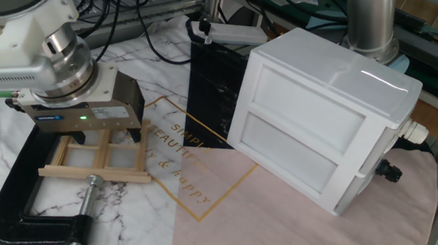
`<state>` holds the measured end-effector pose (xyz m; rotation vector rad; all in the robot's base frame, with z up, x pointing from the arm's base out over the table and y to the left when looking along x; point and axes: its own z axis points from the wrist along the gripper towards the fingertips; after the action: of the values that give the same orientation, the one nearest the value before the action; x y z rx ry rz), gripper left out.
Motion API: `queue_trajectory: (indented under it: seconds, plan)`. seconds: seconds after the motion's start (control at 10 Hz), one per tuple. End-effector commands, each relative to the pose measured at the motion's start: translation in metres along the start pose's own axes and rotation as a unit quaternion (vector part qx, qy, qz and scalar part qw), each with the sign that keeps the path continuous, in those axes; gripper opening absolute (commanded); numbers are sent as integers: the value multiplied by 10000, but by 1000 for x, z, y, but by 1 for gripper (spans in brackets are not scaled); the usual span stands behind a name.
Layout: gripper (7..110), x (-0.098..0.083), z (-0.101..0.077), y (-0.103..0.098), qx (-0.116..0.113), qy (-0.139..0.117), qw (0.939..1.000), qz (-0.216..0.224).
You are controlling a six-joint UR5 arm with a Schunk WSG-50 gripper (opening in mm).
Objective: Open a sliding window
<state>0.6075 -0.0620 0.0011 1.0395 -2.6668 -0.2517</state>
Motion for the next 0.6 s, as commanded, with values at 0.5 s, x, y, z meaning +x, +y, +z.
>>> queue_trajectory:
  seconds: [0.5]
  plan:
    - [88, -7, -5, 10, -187, -249, 9995, 91]
